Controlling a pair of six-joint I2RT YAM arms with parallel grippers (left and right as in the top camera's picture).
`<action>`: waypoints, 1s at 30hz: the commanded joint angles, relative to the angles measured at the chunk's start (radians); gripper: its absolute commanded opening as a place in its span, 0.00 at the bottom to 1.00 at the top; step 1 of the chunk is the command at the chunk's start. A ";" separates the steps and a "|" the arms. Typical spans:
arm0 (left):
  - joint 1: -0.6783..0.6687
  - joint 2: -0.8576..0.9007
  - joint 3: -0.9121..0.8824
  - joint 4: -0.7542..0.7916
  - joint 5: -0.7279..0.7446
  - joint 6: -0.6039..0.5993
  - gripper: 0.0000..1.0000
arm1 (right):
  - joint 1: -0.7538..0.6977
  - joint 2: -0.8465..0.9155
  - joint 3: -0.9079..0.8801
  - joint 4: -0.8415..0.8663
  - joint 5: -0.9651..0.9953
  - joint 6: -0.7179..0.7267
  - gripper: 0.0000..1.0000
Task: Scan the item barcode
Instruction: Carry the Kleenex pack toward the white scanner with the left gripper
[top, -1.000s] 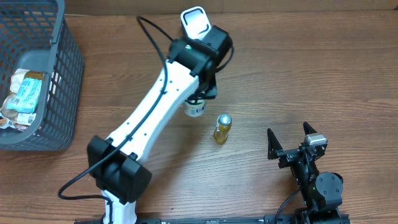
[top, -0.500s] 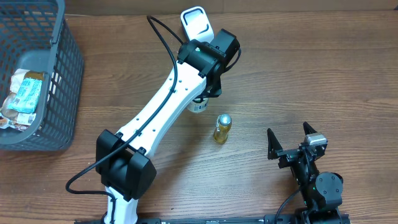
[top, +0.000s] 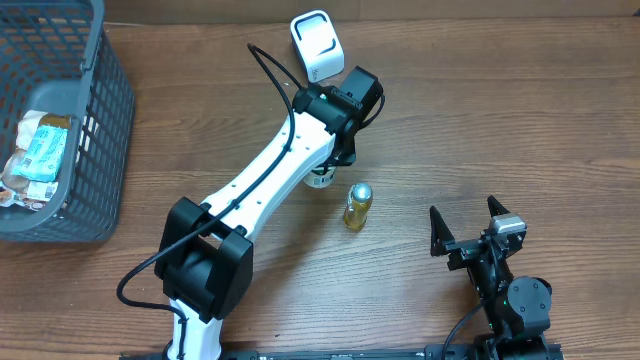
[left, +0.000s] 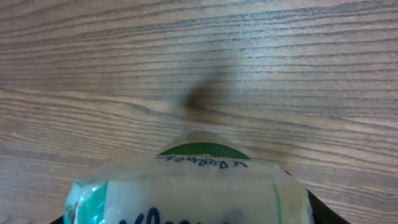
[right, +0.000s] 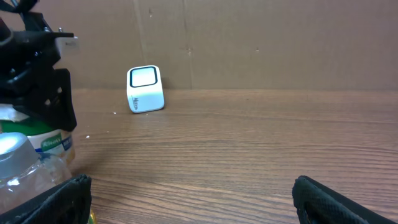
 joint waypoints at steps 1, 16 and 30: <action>-0.006 0.002 -0.029 0.025 -0.049 0.020 0.04 | -0.004 0.001 -0.010 0.002 0.008 -0.004 1.00; 0.000 0.002 -0.240 0.248 -0.046 0.024 0.05 | -0.004 0.001 -0.010 0.002 0.008 -0.004 1.00; 0.000 0.002 -0.280 0.265 -0.038 0.024 0.11 | -0.004 0.001 -0.010 0.002 0.008 -0.004 1.00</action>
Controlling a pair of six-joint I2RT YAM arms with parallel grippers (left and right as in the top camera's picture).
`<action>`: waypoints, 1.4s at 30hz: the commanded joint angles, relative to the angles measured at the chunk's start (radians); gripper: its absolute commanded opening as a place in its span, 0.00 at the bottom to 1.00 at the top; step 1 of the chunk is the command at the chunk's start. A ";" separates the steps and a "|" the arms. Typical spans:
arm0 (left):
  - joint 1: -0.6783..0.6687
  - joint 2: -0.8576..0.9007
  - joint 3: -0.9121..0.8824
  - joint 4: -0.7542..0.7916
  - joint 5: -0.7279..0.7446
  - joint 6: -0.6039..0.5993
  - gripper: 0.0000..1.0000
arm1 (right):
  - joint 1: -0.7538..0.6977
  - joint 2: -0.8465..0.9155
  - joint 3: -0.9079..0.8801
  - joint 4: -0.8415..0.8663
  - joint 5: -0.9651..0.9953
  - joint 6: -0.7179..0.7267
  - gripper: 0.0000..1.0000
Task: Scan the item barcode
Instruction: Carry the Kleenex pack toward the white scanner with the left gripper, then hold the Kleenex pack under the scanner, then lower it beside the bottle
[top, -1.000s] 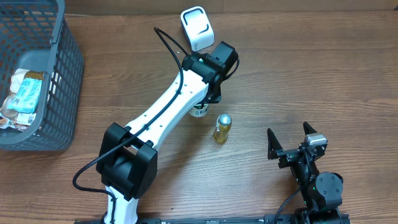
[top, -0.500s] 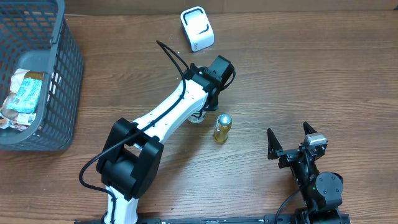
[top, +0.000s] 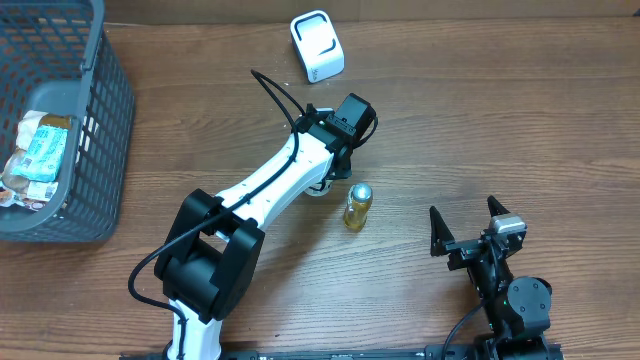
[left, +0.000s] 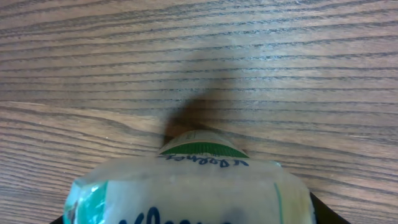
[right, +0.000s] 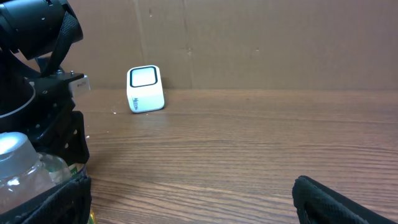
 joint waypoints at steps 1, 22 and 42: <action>0.000 0.003 -0.034 -0.014 -0.009 0.020 0.13 | -0.004 0.001 -0.010 0.002 0.008 -0.005 1.00; 0.015 -0.066 -0.032 0.030 0.068 0.072 0.07 | -0.004 0.001 -0.010 0.002 0.008 -0.005 1.00; 0.026 -0.066 -0.034 0.061 0.142 0.115 0.44 | -0.004 0.001 -0.010 0.002 0.008 -0.005 1.00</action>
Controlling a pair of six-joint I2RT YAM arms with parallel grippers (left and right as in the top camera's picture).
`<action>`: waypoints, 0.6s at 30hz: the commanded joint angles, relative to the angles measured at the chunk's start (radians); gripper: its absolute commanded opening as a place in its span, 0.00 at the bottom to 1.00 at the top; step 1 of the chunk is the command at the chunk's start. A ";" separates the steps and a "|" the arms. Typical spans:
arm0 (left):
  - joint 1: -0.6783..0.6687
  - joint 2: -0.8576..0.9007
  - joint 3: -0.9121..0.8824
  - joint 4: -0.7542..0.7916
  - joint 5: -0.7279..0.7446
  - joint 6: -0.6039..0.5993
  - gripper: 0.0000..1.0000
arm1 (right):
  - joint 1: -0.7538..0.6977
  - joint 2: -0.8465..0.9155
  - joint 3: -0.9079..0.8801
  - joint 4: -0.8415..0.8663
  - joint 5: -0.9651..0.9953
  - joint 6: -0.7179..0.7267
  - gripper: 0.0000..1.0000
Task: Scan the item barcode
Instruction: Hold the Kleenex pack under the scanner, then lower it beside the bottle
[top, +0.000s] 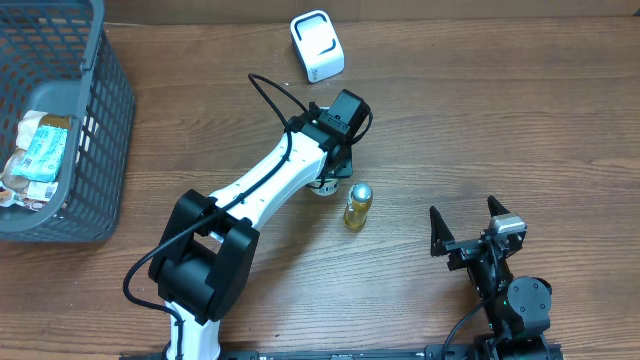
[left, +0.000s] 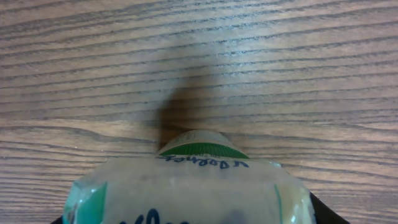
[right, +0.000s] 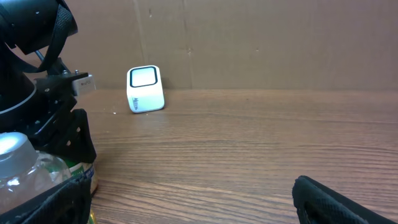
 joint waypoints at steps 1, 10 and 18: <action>0.005 -0.045 -0.011 0.000 0.023 0.042 0.48 | -0.004 0.001 -0.010 0.002 0.008 -0.004 1.00; 0.006 -0.045 -0.011 -0.004 0.023 0.050 0.76 | -0.004 0.001 -0.010 0.002 0.008 -0.004 1.00; 0.006 -0.046 0.010 -0.025 0.024 0.060 0.85 | -0.004 0.001 -0.010 0.002 0.008 -0.004 1.00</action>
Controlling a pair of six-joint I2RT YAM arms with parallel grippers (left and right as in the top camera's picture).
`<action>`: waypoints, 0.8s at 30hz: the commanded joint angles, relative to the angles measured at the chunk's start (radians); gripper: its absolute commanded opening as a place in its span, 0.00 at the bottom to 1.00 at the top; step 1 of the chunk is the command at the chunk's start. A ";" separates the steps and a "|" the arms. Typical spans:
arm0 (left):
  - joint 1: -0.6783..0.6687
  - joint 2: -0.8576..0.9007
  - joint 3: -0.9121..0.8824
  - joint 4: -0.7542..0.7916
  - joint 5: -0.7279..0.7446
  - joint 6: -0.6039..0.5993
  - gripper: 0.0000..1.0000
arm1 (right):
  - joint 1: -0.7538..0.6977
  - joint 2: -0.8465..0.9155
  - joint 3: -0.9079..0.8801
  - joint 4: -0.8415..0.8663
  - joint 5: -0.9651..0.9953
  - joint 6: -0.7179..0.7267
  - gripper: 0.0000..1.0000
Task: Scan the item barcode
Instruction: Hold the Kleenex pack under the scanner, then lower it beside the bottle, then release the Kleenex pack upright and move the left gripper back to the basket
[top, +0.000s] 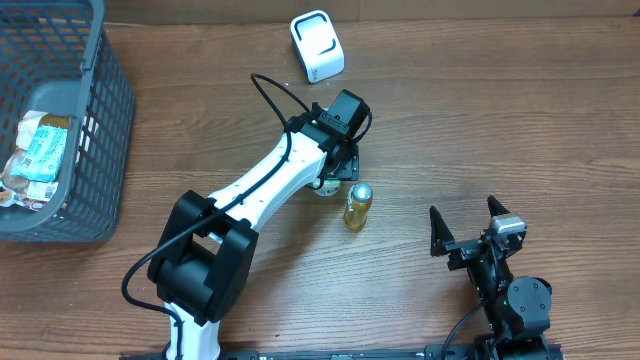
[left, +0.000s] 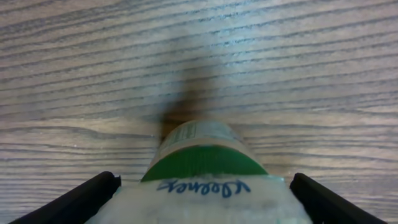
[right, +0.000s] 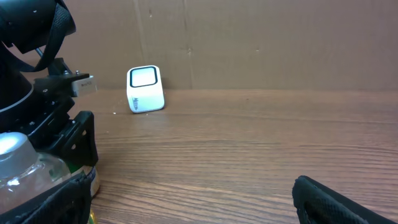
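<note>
The item, a clear-wrapped container (left: 202, 177) with a green end and blue lettering, rests on the wood table. In the overhead view only a white edge of the container (top: 322, 185) shows under the arm. My left gripper (left: 203, 180) stands open around it, one dark finger on each side. Seen from overhead, the left gripper (top: 338, 168) is mid-table. The white scanner (top: 317, 46) stands at the back edge, and the right wrist view shows the scanner (right: 145, 89) too. My right gripper (top: 468, 225) rests open at the front right, holding nothing.
A yellow bottle with a silver cap (top: 357, 205) stands just right of the left gripper. The same bottle (right: 18, 171) is close at the left of the right wrist view. A grey basket (top: 105, 110) with packets (top: 40, 150) sits at the far left.
The left gripper's fingers have spread apart from the container. More of the container's green end shows in the left wrist view. The right arm has not moved.
The left gripper was shut on the container just below the scanner. A second later it held the container back toward mid-table, beside the yellow bottle, then lower over the wood. Now the fingers are open with the container on the table.
</note>
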 joint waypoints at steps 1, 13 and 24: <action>0.006 -0.040 0.016 -0.009 0.008 0.013 0.86 | -0.004 0.001 -0.010 0.002 0.008 -0.004 1.00; 0.006 -0.072 0.157 -0.091 0.007 0.078 0.85 | -0.004 0.001 -0.010 0.002 0.008 -0.004 1.00; 0.006 -0.271 0.248 -0.231 -0.165 0.186 0.84 | -0.004 0.001 -0.010 0.002 0.008 -0.004 1.00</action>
